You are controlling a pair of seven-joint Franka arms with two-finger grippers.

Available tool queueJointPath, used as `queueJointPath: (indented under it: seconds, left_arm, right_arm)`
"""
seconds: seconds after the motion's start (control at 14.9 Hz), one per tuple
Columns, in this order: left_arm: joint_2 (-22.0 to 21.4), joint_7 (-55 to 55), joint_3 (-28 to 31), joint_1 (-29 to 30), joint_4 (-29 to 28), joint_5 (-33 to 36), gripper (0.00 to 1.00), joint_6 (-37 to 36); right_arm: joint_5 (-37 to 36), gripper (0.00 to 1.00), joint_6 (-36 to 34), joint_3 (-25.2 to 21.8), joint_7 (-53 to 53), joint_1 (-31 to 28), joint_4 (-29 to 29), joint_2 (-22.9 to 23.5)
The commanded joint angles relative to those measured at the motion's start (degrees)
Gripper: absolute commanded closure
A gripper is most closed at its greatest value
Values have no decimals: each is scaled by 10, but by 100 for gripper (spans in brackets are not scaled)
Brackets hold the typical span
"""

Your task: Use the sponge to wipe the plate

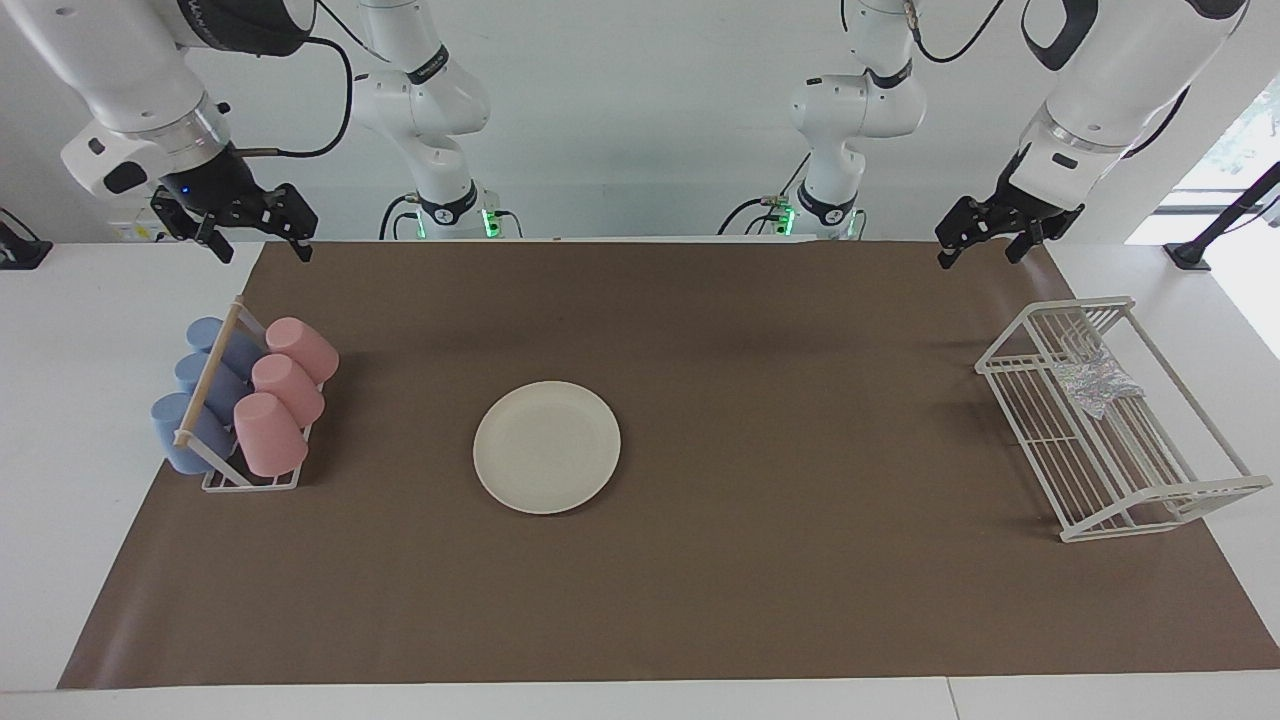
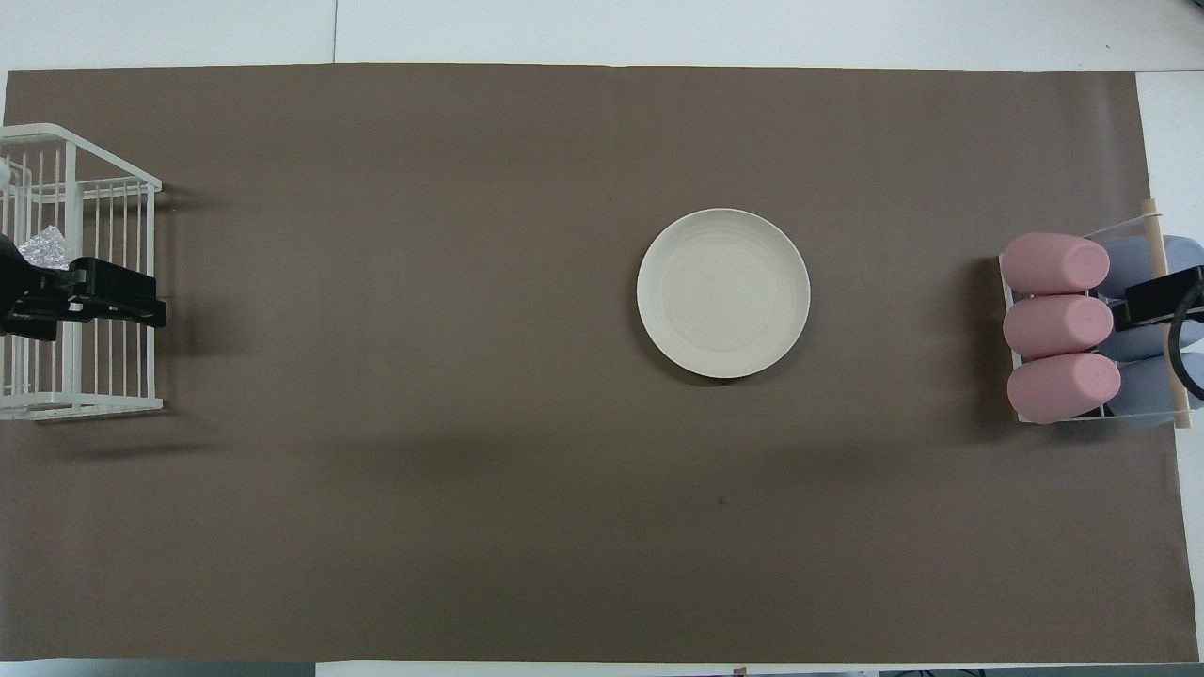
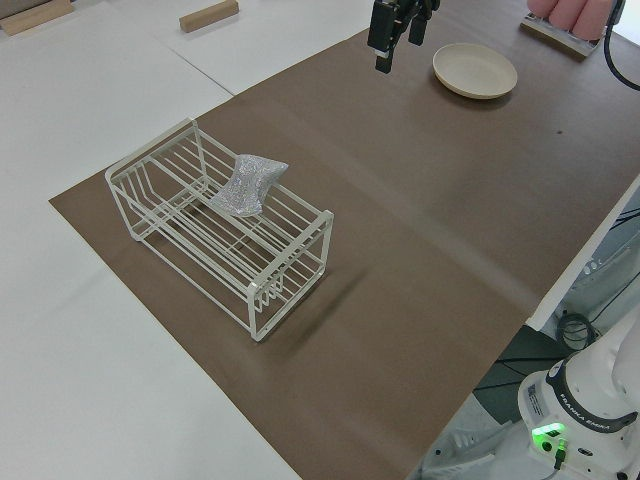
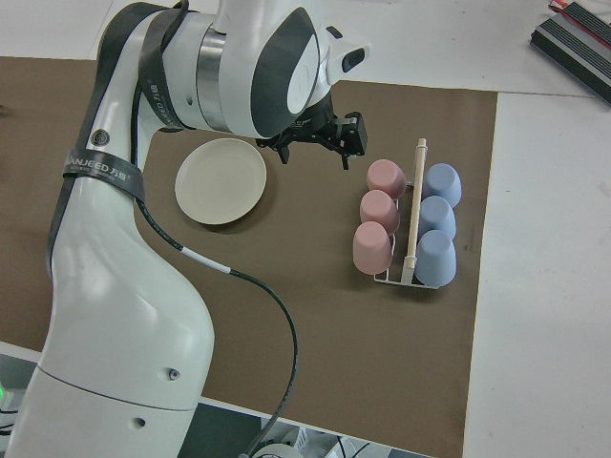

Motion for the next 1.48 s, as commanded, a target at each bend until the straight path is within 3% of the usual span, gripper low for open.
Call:
queueJointPath:
  seconds: [0.0, 0.34, 0.54, 0.74, 1.08, 1.41]
  left_arm:
    - [-2, -2, 6, -5, 4, -8, 0, 1]
    - [-5, -2, 6, -5, 1, -8, 0, 3]
    - [-19, -9, 6, -5, -29, -8, 0, 6]
    - [-30, -46, 5, -6, -69, 1, 0, 67]
    - [11, -86, 3, -11, -96, 120, 0, 92]
    - [106, -128, 2, -14, -93, 291, 0, 129]
  right_arm:
    - [-13, 0, -2, 3, -5, -2, 1, -4]
    - [-13, 0, -2, 3, -5, -1, 1, -4]
    - [-13, 0, -2, 3, -5, -1, 1, -4]
    - [-13, 0, -2, 3, -5, -1, 1, -4]
    - [-13, 0, -2, 3, -4, -1, 1, -4]
    - [-13, 0, -1, 3, -4, -1, 1, -4]
